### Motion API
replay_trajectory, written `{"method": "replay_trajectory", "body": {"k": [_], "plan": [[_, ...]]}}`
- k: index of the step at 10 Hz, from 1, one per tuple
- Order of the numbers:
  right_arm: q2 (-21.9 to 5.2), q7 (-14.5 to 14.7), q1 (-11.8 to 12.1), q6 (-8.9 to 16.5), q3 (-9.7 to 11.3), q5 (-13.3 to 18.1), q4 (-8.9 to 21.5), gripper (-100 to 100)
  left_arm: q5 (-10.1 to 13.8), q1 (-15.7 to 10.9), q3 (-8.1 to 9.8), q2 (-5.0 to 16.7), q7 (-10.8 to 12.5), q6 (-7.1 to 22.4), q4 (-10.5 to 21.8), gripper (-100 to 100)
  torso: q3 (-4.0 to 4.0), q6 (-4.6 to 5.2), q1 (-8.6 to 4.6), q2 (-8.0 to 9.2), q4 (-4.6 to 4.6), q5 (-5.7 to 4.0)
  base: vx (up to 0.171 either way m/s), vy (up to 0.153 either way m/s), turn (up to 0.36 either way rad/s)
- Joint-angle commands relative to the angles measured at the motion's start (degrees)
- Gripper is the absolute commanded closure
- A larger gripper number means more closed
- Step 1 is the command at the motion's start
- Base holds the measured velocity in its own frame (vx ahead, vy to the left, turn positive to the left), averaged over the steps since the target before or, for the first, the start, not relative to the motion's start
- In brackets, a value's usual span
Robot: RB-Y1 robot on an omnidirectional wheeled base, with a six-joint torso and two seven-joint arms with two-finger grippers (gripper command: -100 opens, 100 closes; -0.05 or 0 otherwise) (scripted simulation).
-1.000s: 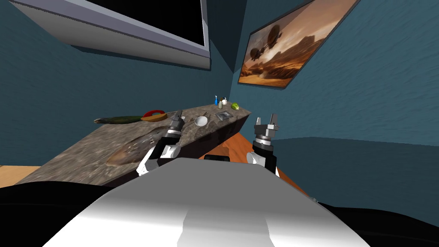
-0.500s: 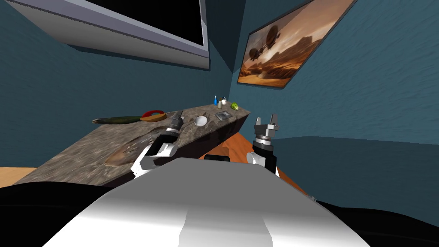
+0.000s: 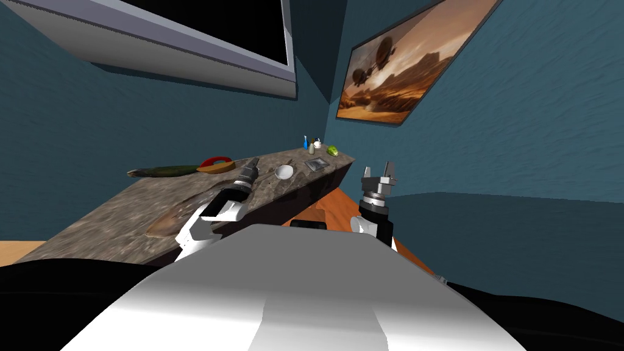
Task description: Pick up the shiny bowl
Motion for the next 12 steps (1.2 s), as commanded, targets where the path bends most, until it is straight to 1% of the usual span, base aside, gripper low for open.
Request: {"method": "replay_trajectory", "body": {"k": [1,2,3,4,5,7,8,10,11,12], "plan": [[0.0,0.0,0.0,0.0,0.0,0.0,0.0,0,0.2,-0.2,0.17,0.3,0.0,2.4,0.2,-100,0.00,0.00,0.00,0.00,0.00,0.00,0.000,0.000,0.000],[0.0,0.0,0.0,0.0,0.0,0.0,0.0,0,1.3,-0.6,1.51,2.1,-0.3,4.4,0.1,-100,0.00,0.00,0.01,-0.01,0.00,0.00,-0.004,-0.012,-0.034],[0.0,0.0,0.0,0.0,0.0,0.0,0.0,0,1.3,-0.6,1.51,2.1,-0.3,6.3,0.1,-100,0.00,0.01,0.00,-0.01,0.00,0.00,-0.001,-0.012,-0.022],[0.0,0.0,0.0,0.0,0.0,0.0,0.0,0,1.3,-0.6,1.51,2.1,-0.3,7.0,0.1,-100,-0.01,0.00,0.00,-0.01,0.00,0.00,0.001,-0.005,0.002],[0.0,0.0,0.0,0.0,0.0,0.0,0.0,0,2.5,-0.9,2.83,3.8,-0.5,9.2,0.2,-100,-0.01,0.00,0.01,-0.02,0.00,0.00,0.000,-0.012,-0.041],[0.0,0.0,0.0,0.0,0.0,0.0,0.0,0,2.5,-0.9,2.83,3.8,-0.5,11.7,0.2,-100,-0.01,0.00,0.00,-0.02,0.00,0.00,0.000,-0.006,-0.013],[0.0,0.0,0.0,0.0,0.0,0.0,0.0,0,3.7,-1.3,4.14,5.4,-0.7,13.7,0.3,-100,-0.01,0.00,0.01,-0.02,-0.01,0.01,0.003,-0.011,-0.034],[0.0,0.0,0.0,0.0,0.0,0.0,0.0,0,3.7,-1.3,4.14,5.4,-0.7,16.4,0.3,-100,-0.02,0.00,-0.01,-0.03,-0.01,0.00,0.003,-0.009,-0.022],[0.0,0.0,0.0,0.0,0.0,0.0,0.0,0,5.0,-1.7,5.42,7.0,-0.8,18.2,0.4,-100,-0.02,0.00,0.01,-0.03,-0.01,0.00,0.004,-0.013,-0.057],[0.0,0.0,0.0,0.0,0.0,0.0,0.0,0,5.0,-1.7,5.42,7.0,-0.8,19.7,0.4,-100,-0.02,0.01,-0.01,-0.04,-0.01,0.00,0.005,-0.012,-0.031]]}}
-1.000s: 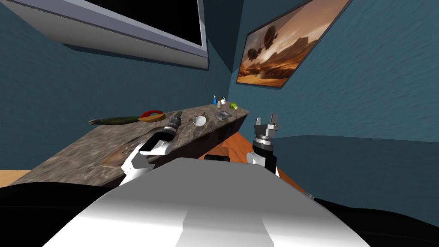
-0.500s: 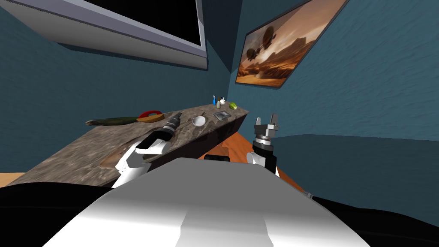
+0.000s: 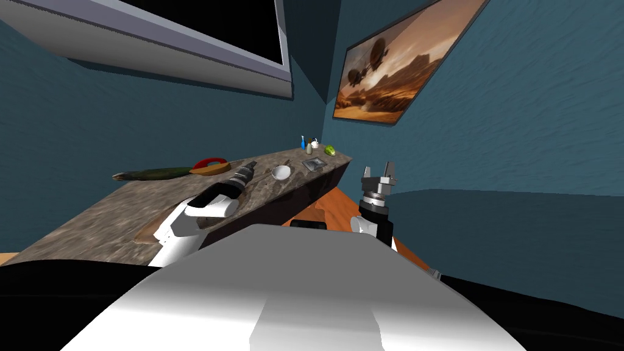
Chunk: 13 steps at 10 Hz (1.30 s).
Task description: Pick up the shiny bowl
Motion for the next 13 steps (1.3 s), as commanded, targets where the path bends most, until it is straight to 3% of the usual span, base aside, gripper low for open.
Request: {"method": "replay_trajectory", "body": {"k": [1,2,4,5,7,8,13], "plan": [[0.0,0.0,0.0,0.0,0.0,0.0,0.0,0,0.1,-0.2,0.14,0.2,0.0,2.7,0.0,-100,0.00,0.00,0.00,0.00,0.00,0.00,0.004,-0.005,0.007],[0.0,0.0,0.0,0.0,0.0,0.0,0.0,0,1.4,-0.6,1.39,1.7,-0.1,4.2,0.2,-100,0.00,0.00,0.02,0.00,0.00,0.01,0.009,-0.012,-0.056],[0.0,0.0,0.0,0.0,0.0,0.0,0.0,0,1.4,-0.6,1.39,1.7,-0.1,7.4,0.2,-100,-0.01,0.00,0.01,-0.01,0.00,0.00,0.005,-0.005,-0.019],[0.0,0.0,0.0,0.0,0.0,0.0,0.0,0,2.6,-1.0,2.59,3.1,-0.1,8.8,0.5,-100,0.00,-0.01,0.02,0.01,0.00,0.01,0.006,-0.012,-0.055],[0.0,0.0,0.0,0.0,0.0,0.0,0.0,0,2.6,-1.0,2.59,3.1,-0.1,12.0,0.5,-100,-0.01,0.00,0.00,-0.02,0.00,0.00,0.008,-0.007,-0.028],[0.0,0.0,0.0,0.0,0.0,0.0,0.0,0,3.8,-1.4,3.75,4.4,0.0,13.6,0.9,-100,0.00,-0.01,0.02,0.00,0.00,0.00,0.010,-0.011,-0.070],[0.0,0.0,0.0,0.0,0.0,0.0,0.0,0,5.1,-1.8,4.85,5.7,0.2,21.2,1.4,-100,-0.02,0.00,0.01,-0.04,-0.01,0.00,0.012,-0.007,-0.033]]}}
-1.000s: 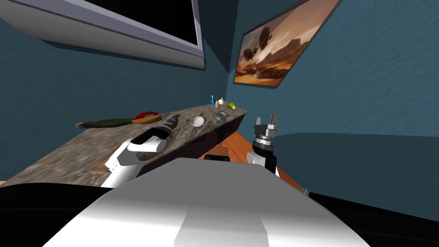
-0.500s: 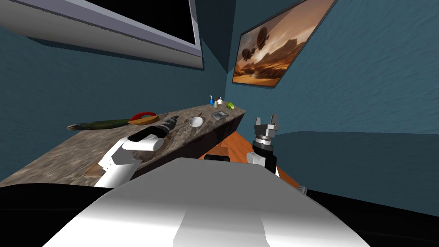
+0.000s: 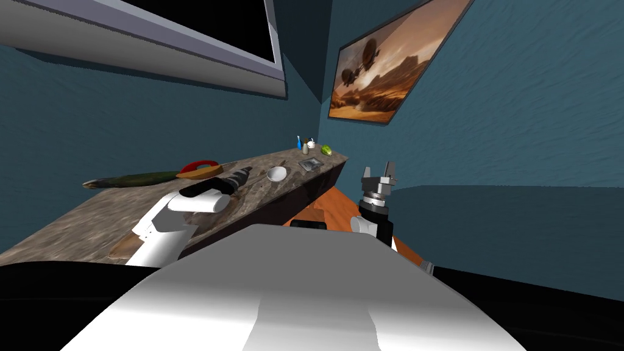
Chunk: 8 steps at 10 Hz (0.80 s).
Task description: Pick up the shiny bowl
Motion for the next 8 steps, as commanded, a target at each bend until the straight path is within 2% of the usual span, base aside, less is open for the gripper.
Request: {"method": "replay_trajectory", "body": {"k": [1,3,4,6,7,8], "plan": [[0.0,0.0,0.0,0.0,0.0,0.0,0.0,0,1.5,-0.4,1.16,1.4,0.2,2.9,0.8,-100,0.00,0.00,0.00,0.00,0.00,0.00,0.018,-0.012,-0.090],[0.0,0.0,0.0,0.0,0.0,0.0,0.0,0,1.5,-0.4,1.16,1.4,0.2,5.1,0.8,-100,-0.02,0.00,-0.02,-0.04,-0.01,0.00,0.015,-0.006,-0.021],[0.0,0.0,0.0,0.0,0.0,0.0,0.0,0,2.7,-0.8,2.14,2.4,0.5,7.4,1.4,-100,0.00,0.00,0.01,0.00,0.00,0.00,0.017,-0.008,-0.093],[0.0,0.0,0.0,0.0,0.0,0.0,0.0,0,2.7,-0.8,2.14,2.4,0.5,9.4,1.4,-100,-0.02,0.00,0.00,-0.04,-0.01,0.00,0.017,-0.003,-0.026],[0.0,0.0,0.0,0.0,0.0,0.0,0.0,0,3.9,-1.2,3.06,3.4,0.9,11.7,2.0,-100,-0.01,0.00,0.01,-0.01,0.00,0.00,0.022,-0.012,-0.109],[0.0,0.0,0.0,0.0,0.0,0.0,0.0,0,3.9,-1.2,3.06,3.4,0.9,13.2,2.0,-100,-0.02,0.03,-0.01,-0.05,-0.01,-0.01,0.025,-0.008,-0.059]]}}
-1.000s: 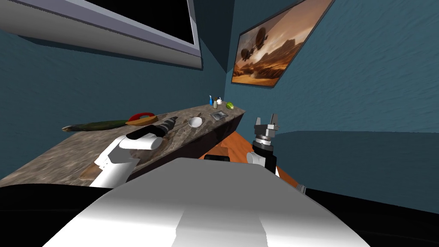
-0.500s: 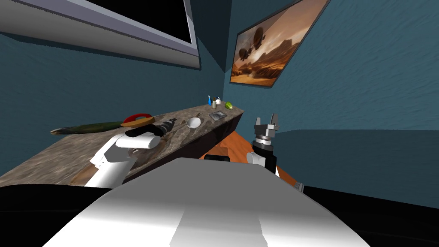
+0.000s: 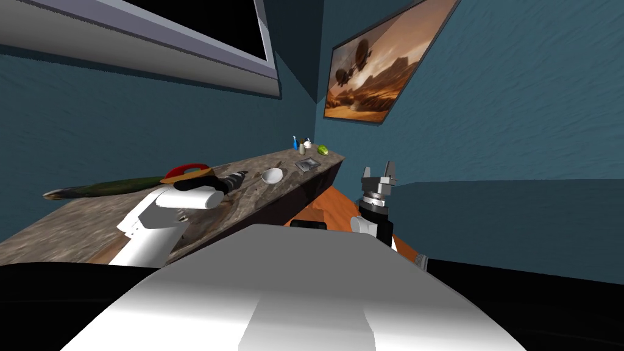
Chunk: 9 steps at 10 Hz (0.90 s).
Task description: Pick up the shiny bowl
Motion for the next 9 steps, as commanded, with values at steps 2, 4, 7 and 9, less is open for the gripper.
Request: {"method": "replay_trajectory", "body": {"k": [2,4,7,9], "plan": [[0.0,0.0,0.0,0.0,0.0,0.0,0.0,0,1.0,-0.5,0.79,0.7,0.6,3.9,0.6,-100,0.02,0.00,0.01,0.03,0.01,0.00,0.017,-0.004,-0.050],[0.0,0.0,0.0,0.0,0.0,0.0,0.0,0,2.2,-0.9,1.60,1.4,1.1,7.2,1.3,-100,0.00,0.00,0.01,-0.01,0.00,0.00,0.030,-0.007,-0.077],[0.0,0.0,0.0,0.0,0.0,0.0,0.0,0,3.3,-1.3,2.35,1.9,1.7,12.1,2.1,-100,0.00,-0.01,0.01,0.01,0.00,0.01,0.027,-0.006,-0.057],[0.0,0.0,0.0,0.0,0.0,0.0,0.0,0,4.4,-1.7,3.04,2.3,2.2,15.1,2.9,-100,-0.01,0.00,0.00,-0.02,-0.01,0.00,0.035,-0.008,-0.089]]}}
